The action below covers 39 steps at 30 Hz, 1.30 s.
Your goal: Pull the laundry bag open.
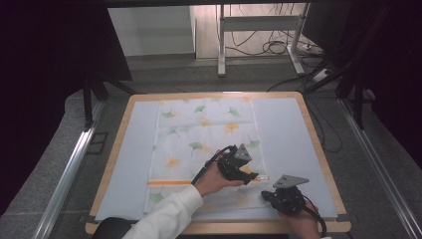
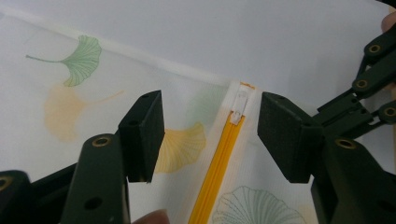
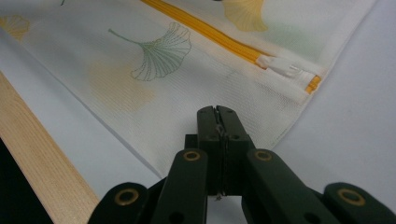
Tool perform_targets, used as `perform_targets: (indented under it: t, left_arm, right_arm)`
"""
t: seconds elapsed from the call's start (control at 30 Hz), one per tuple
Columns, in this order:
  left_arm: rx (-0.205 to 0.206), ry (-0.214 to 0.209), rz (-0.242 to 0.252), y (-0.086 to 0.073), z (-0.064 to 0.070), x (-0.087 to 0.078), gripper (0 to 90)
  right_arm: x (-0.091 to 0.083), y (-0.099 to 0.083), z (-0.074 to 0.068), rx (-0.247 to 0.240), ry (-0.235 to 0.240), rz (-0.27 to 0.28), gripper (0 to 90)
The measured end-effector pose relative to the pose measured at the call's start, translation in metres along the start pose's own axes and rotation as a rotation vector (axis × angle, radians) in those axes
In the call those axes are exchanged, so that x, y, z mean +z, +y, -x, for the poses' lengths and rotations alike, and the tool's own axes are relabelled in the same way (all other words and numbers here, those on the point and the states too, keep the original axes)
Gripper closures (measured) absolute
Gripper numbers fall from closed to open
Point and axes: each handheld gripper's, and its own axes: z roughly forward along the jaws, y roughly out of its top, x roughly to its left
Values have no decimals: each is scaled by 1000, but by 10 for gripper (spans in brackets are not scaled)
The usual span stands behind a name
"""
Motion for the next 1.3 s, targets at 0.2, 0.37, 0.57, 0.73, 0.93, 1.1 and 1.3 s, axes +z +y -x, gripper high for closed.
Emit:
perform_targets:
  t: [0.2,0.37,0.57,0.73,0.93,1.1,1.3]
  left_arm:
    - [5,-27,0,8,6,11,411]
    - [35,-39,-40,14,9,23,418]
    - [43,-41,-64,14,10,32,440]
    - [42,-36,-67,13,9,37,485]
    - [50,-43,-76,15,12,45,548]
    - [39,-54,-108,15,11,51,620]
    - [23,-86,-117,14,10,51,743]
  right_arm:
    - [0,0,2,6,16,0,888]
    - [0,0,3,3,19,-2,888]
    - [0,0,4,4,23,0,888]
    - [0,-1,4,5,25,0,888]
    - [0,-1,4,6,24,0,887]
    - [0,-1,4,5,26,-2,887]
    - [0,-1,4,5,23,1,887]
